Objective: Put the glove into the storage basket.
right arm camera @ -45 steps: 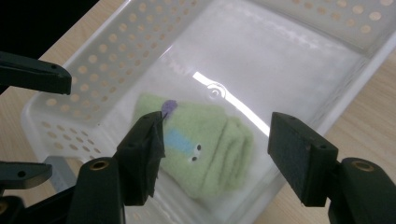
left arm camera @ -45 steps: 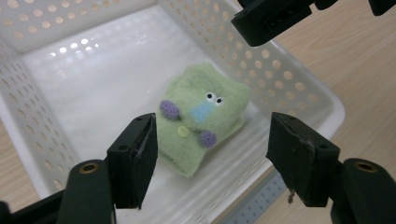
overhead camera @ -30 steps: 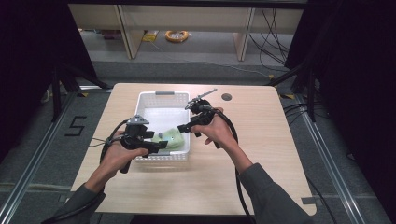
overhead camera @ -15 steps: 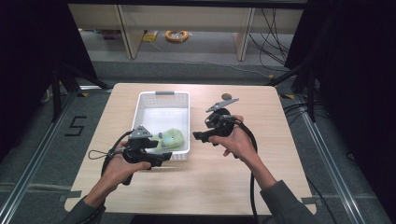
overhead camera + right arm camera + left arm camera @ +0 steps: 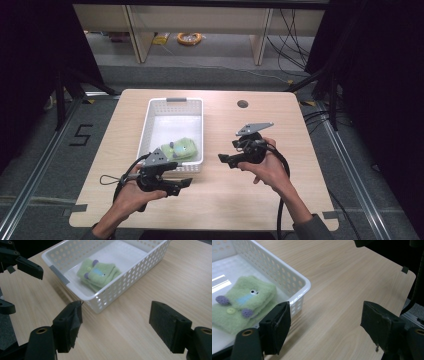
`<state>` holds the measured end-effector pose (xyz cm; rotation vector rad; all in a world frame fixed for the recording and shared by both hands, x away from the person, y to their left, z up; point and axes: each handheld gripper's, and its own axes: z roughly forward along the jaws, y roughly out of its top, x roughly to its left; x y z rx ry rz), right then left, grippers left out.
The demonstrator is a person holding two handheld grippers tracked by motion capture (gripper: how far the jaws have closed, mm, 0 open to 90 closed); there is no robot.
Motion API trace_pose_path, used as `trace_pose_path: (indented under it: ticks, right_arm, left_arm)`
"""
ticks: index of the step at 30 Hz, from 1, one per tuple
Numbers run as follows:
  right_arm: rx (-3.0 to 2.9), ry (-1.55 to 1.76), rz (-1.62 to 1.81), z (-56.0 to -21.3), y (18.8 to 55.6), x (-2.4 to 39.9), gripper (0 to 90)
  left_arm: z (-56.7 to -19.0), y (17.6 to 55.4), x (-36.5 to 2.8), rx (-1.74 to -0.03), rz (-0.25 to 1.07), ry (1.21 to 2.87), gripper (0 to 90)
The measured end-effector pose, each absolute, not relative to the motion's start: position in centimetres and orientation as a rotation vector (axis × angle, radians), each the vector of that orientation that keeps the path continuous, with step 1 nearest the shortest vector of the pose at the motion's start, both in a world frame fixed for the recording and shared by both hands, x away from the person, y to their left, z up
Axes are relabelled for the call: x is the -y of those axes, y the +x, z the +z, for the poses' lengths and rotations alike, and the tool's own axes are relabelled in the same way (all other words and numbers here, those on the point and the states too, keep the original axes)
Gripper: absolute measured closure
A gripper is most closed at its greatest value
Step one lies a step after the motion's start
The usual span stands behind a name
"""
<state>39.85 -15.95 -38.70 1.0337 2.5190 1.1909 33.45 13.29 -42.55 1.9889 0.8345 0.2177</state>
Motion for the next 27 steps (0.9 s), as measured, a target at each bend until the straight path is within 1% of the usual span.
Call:
trace_pose_path:
  ticks: [3,5,6,9,13,15,16,19,27]
  right_arm:
    - [-2.508,1.042,1.218,-39.2,39.1,16.5,25.7]
    - [-2.493,1.035,1.249,-39.5,38.7,16.8,25.6]
    - [-2.483,1.035,1.250,-39.7,38.5,17.1,25.6]
    - [-2.455,1.076,1.279,-40.4,37.7,17.6,26.0]
    - [-2.464,1.070,1.261,-41.2,37.1,18.3,26.0]
    - [-2.456,1.088,1.271,-41.6,36.8,18.5,26.1]
    - [-2.464,1.091,1.267,-41.6,36.7,18.8,26.1]
    - [-2.450,1.077,1.281,-42.1,36.5,19.1,27.0]
    - [-2.459,1.098,1.282,-43.4,35.6,19.7,25.9]
  left_arm:
    - [-43.2,33.0,-13.0,-0.820,0.197,1.988,21.7]
    - [-43.8,32.6,-12.7,-0.830,0.210,1.972,20.2]
    - [-44.0,32.5,-12.7,-0.819,0.221,1.990,19.6]
    - [-44.6,32.2,-12.5,-0.799,0.210,1.994,18.2]
    - [-44.8,31.9,-12.5,-0.799,0.203,2.002,17.9]
    - [-45.3,31.6,-12.3,-0.817,0.182,1.978,17.8]
    - [-45.4,31.5,-12.4,-0.807,0.195,1.999,17.8]
    - [-46.3,31.4,-12.3,-0.801,0.218,1.991,18.2]
    - [-47.6,30.6,-12.7,-0.827,0.217,1.995,18.3]
